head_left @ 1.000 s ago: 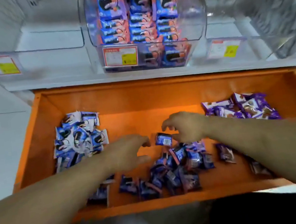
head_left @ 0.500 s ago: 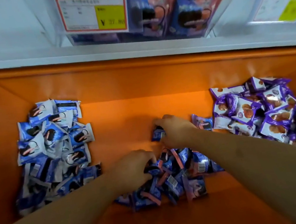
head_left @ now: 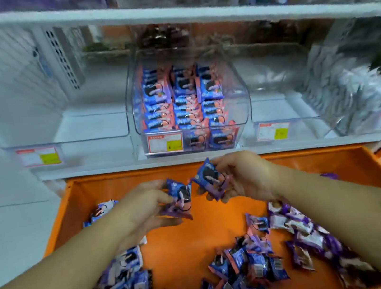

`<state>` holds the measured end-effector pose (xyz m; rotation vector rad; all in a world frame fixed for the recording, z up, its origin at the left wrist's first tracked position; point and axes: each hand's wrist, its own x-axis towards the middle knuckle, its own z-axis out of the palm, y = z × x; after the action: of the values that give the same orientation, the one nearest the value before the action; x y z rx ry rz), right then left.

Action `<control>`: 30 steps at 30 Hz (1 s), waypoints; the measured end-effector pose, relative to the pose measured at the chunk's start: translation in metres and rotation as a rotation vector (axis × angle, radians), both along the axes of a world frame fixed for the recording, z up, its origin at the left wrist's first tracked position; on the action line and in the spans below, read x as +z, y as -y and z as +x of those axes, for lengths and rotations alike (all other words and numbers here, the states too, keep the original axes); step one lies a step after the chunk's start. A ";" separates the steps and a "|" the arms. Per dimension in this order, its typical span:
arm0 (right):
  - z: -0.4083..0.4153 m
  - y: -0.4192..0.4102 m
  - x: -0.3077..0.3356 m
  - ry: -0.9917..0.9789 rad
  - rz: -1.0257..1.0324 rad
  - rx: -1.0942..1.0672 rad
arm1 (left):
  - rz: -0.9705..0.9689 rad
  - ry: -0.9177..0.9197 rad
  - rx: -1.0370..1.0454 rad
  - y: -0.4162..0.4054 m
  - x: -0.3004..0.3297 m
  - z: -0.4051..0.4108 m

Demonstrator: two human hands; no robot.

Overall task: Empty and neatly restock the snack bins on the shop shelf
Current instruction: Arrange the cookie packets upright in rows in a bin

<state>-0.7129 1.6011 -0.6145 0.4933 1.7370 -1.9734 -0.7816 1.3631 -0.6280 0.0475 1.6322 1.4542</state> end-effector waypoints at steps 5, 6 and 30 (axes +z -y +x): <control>0.026 0.021 0.081 -0.199 -0.250 -0.123 | 0.284 -0.109 0.074 0.009 0.089 0.016; 0.031 0.024 0.091 -0.246 -0.252 -0.137 | 0.318 -0.134 0.095 0.012 0.100 0.019; 0.015 0.023 0.106 -0.515 0.041 -0.362 | 0.366 -0.238 0.324 0.007 0.121 -0.004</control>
<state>-0.6975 1.5785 -0.5083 0.3498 2.1137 -2.4903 -0.7852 1.3563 -0.5066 0.1752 1.5897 2.0520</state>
